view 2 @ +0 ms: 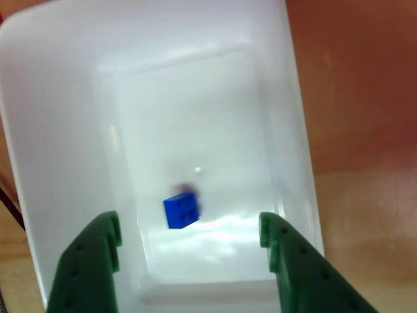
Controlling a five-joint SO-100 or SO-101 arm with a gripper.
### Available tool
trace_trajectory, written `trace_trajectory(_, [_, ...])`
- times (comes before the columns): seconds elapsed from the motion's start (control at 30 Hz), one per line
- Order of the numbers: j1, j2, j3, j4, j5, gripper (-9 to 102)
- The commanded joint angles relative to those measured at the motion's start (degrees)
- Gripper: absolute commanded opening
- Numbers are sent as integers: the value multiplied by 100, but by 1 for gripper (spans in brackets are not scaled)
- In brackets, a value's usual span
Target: Put all lego bricks in the bin.
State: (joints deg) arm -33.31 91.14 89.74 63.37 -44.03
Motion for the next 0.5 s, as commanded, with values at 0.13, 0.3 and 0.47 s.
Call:
trace_trajectory(0.13, [2909, 2505, 1512, -896, -1424, 26])
trace_trajectory(0.3, [3674, 3313, 4852, -2672, -3586, 21])
trace_trajectory(0.47, [3437, 2953, 5862, -3779, -3806, 21])
